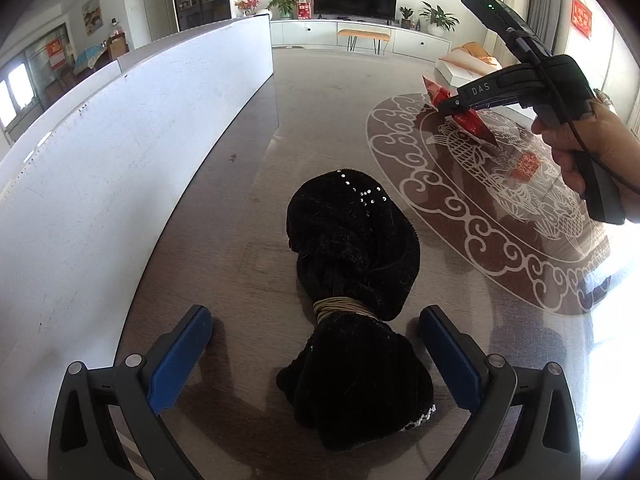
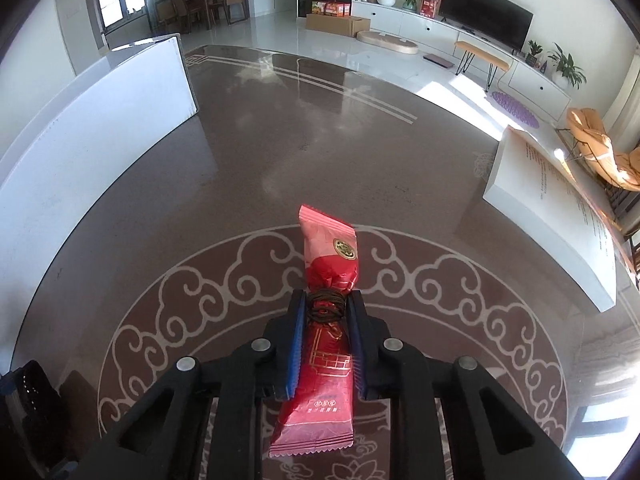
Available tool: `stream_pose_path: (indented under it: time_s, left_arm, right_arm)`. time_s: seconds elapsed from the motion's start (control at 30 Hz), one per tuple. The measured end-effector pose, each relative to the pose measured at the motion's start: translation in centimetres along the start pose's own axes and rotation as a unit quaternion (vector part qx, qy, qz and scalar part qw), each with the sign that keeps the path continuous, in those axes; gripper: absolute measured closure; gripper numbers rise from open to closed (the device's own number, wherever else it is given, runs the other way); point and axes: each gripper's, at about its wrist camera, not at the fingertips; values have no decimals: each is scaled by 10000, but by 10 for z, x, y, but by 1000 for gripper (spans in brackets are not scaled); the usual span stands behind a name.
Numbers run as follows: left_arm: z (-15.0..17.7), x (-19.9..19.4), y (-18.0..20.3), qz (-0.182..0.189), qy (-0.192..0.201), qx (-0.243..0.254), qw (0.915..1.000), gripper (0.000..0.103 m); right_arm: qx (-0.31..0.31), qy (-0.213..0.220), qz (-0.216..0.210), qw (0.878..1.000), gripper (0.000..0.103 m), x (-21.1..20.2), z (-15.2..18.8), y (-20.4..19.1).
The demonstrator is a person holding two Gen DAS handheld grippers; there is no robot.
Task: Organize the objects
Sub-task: 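Carry the black bundle and red packet into the white enclosure and open both tools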
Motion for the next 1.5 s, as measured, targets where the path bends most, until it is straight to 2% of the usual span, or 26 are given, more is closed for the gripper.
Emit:
stream_pose_path:
  time_s: [0.1, 0.3, 0.37, 0.4, 0.43, 0.53, 0.6, 0.67, 0.73, 0.83, 0.93, 1.0, 1.07, 1.17, 1.27, 1.37, 1.4, 1.47, 1.5]
  left_arm:
    - [0, 0, 0, 0, 0, 0, 10000, 0]
    - [-1, -1, -1, 75, -57, 45, 9999, 1]
    - [-2, -8, -1, 279, 121, 95, 9995, 36]
    - [-2, -11, -1, 491, 166, 170, 9985, 66]
    - [-2, -11, 0, 661, 154, 211, 9975, 73]
    - [-1, -17, -2, 1306, 208, 189, 9910, 74]
    - [2, -33, -8, 1660, 526, 145, 9846, 74]
    - [8, -49, -16, 1901, 739, 35, 9790, 74]
    - [21, -67, -34, 2214, 836, -306, 9711, 74]
    - [27, -102, -64, 2350, 1053, -657, 9640, 74]
    - [14, -143, -105, 1946, 1388, -869, 9671, 74]
    - [4, -158, -139, 1649, 1456, -1121, 9690, 74]
    - [-4, -161, -176, 1258, 1367, -1339, 9734, 74]
    - [-20, -141, -215, 804, 953, -1526, 9804, 74]
    - [-29, -117, -239, 429, 530, -1564, 9853, 73]
    - [-32, -96, -248, 166, 236, -1594, 9868, 70]
    - [-32, -91, -248, 143, 165, -1563, 9875, 66]
    - [-29, -85, -250, 104, 72, -1505, 9885, 52]
    - [-20, -86, -253, 50, 84, -1485, 9889, 39]
  right_arm:
    - [156, 43, -102, 9998, 82, -16, 49, -19]
    - [541, -19, -311, 9981, 82, -54, 171, -46]
    - [763, 25, -512, 9958, 82, -67, 202, -47]
    - [896, 50, -654, 9938, 82, -75, 216, -48]
    - [1066, 86, -804, 9910, 82, -81, 227, -46]
    - [1602, 206, -1354, 9775, 82, -94, 249, -40]
    - [1794, 291, -1544, 9711, 82, -103, 257, -41]
    - [1823, 390, -1577, 9697, 82, -111, 259, -43]
    - [1816, 484, -1619, 9688, 82, -120, 255, -46]
    - [1662, 689, -1744, 9681, 82, -135, 232, -59]
    - [1256, 937, -1947, 9683, 82, -153, 189, -93]
    - [923, 1148, -2155, 9653, 82, -168, 155, -126]
    - [627, 1321, -2438, 9588, 82, -181, 118, -162]
    - [116, 1381, -2654, 9541, 82, -190, 68, -224]
    - [-336, 1143, -2542, 9598, 82, -177, 24, -284]
    - [-500, 751, -2237, 9705, 81, -146, -10, -322]
    - [-461, 546, -2180, 9733, 80, -133, -15, -330]
    - [-303, 19, -2250, 9739, 71, -105, -25, -338]
    - [-203, -161, -2299, 9729, 58, -96, -26, -338]
Point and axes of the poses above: each gripper's, at about its wrist camera, not at the fingertips, and x roughly the way its jaws point, y to its right, z to its underside, and after that the axes turned 13 degrees about -y, right-handed
